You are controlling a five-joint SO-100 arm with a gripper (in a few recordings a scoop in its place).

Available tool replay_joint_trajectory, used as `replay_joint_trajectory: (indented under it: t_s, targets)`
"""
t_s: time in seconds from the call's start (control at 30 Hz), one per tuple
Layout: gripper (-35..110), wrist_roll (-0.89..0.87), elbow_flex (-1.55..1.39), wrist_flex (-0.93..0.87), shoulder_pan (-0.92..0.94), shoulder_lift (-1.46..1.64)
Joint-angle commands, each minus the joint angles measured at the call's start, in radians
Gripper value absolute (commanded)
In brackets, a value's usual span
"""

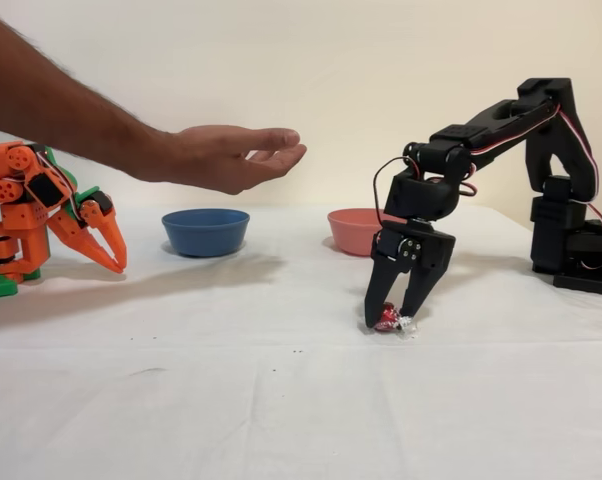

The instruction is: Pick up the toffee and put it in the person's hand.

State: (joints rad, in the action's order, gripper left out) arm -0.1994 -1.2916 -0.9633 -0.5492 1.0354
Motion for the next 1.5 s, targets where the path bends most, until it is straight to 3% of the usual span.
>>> replay_joint_trajectory:
  t_s: [0.0, 0.77, 1.47]
  targets:
    - [20, -0.035, 0.060, 0.009, -0.015, 0.026]
    - [14, -0.183, 0.037, 0.023, 0.012, 0.032]
    - [13, -0.121, 0.009, -0.005, 0.094, 0.215]
